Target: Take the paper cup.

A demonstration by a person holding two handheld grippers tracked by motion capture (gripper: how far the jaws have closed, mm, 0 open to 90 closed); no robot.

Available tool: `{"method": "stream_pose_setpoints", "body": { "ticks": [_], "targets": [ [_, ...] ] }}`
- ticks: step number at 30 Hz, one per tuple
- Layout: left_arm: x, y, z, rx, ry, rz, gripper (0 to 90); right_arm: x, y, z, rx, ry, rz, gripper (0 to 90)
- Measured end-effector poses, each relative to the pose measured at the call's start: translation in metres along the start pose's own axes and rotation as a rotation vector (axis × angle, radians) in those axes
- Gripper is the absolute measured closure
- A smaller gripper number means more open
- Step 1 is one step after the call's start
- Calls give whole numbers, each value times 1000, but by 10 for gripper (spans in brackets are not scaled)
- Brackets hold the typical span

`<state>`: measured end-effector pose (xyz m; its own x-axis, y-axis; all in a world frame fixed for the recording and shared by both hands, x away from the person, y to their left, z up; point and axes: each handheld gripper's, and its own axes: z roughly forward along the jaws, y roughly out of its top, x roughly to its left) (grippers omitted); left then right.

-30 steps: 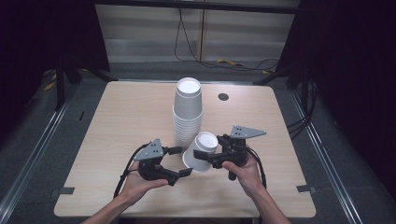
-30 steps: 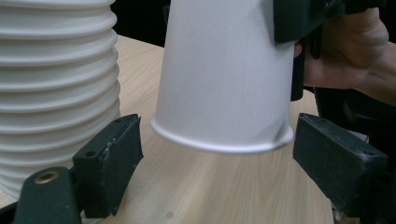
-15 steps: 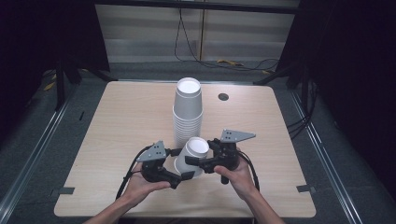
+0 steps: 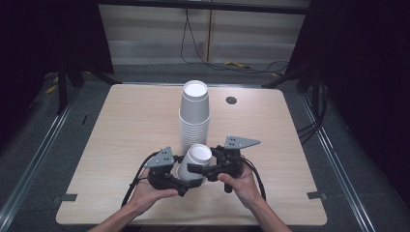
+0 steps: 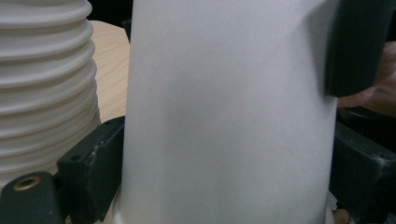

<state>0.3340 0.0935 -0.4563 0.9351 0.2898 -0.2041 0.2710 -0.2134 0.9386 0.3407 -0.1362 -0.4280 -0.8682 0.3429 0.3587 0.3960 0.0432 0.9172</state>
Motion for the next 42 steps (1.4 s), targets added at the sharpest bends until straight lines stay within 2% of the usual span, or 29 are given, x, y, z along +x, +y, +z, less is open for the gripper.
{"method": "stream_pose_setpoints", "body": {
  "ticks": [10, 17, 23, 26, 28, 34, 42],
  "targets": [
    [-1, -1, 5, 5, 0, -3, 108, 1, -2, 1, -2, -22, -10, 219],
    [-1, 0, 2, 17, 1, 24, 132, 2, -2, 0, -1, -20, 2, 213],
    [-2, 1, 0, 41, -2, 41, 148, 1, -2, 0, 25, -18, 11, 187],
    [-1, 0, 1, 41, -15, 26, 149, 2, -3, 1, 39, -14, 7, 162],
    [-1, 0, 1, 53, -15, 34, 150, 3, -3, 1, 43, -16, -2, 140],
    [-1, 0, -2, 74, -13, 44, 151, 2, 0, -3, 35, -16, -20, 140],
    [4, 0, -9, 98, 3, 32, 151, 1, 2, -9, 39, -23, -29, 139]
  ]
}}
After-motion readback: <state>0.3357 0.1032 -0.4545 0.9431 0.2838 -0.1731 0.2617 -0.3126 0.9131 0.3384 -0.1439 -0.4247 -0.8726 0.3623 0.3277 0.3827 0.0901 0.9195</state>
